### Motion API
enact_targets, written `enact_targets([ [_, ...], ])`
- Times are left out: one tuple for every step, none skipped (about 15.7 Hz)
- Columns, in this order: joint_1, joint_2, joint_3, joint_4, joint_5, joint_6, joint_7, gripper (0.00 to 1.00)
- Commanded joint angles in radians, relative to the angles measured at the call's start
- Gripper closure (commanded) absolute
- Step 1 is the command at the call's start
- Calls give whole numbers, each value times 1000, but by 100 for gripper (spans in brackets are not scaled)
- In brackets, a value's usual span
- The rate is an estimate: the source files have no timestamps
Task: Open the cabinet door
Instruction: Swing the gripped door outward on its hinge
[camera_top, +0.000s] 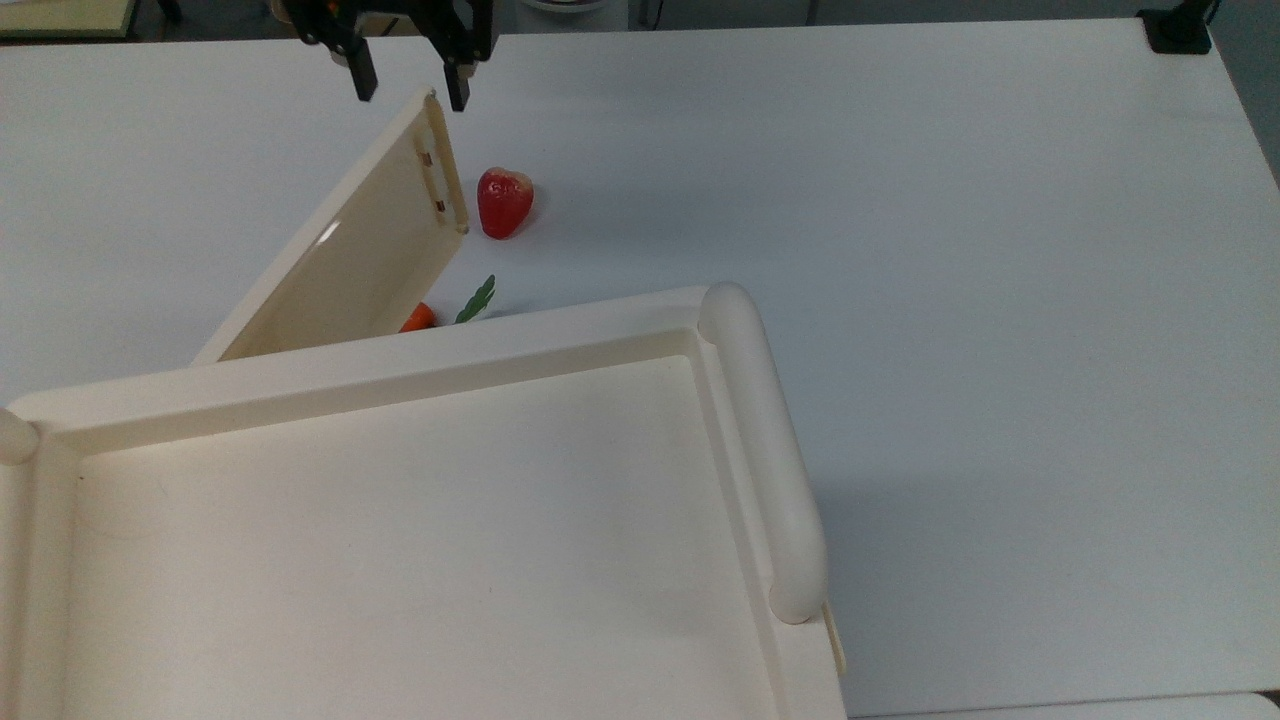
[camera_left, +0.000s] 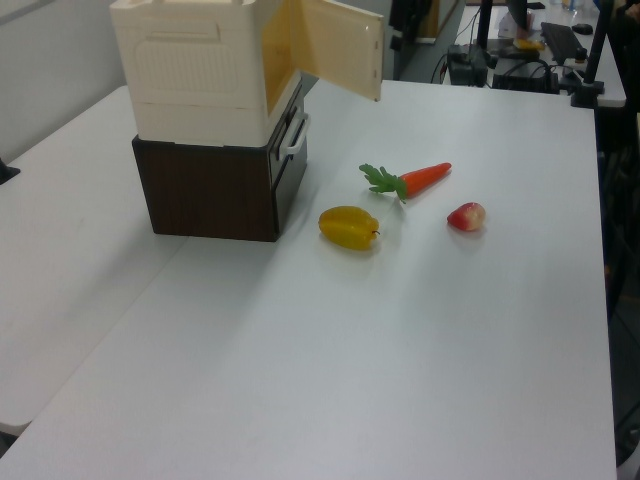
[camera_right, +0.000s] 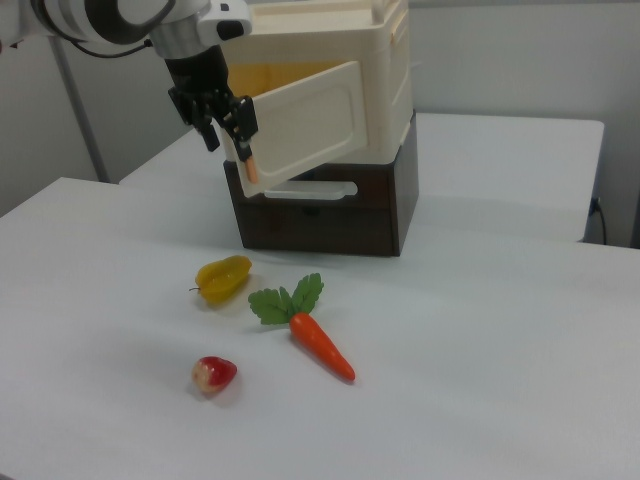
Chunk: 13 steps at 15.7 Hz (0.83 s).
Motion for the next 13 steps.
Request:
enact_targets([
  [15, -38, -17, -48, -84, -106, 6, 0],
  [15, -38, -17, -60, -98, -120, 6, 0],
  [15, -38, -18, -69, -98, -120, 6, 0],
  [13, -38, -23, -71, -98, -122, 6, 0],
  [13, -38, -24, -77, -98, -123, 5, 0],
  [13, -41, -26, -94, -98, -119, 6, 0],
  [13, -50, -26, -108, -98, -117, 5, 0],
  [12, -65, -26, -118, -99, -119, 5, 0],
  [10, -85, -26, -152, -99, -117, 0, 0],
  [12, -116, -24, -192, -101, -108, -5, 0],
  [13, -136, -23, -226, -104, -106, -6, 0],
  [15, -145, -23, -243, -104, -106, -6, 0],
  [15, -147, -23, -255, -104, -108, -6, 0],
])
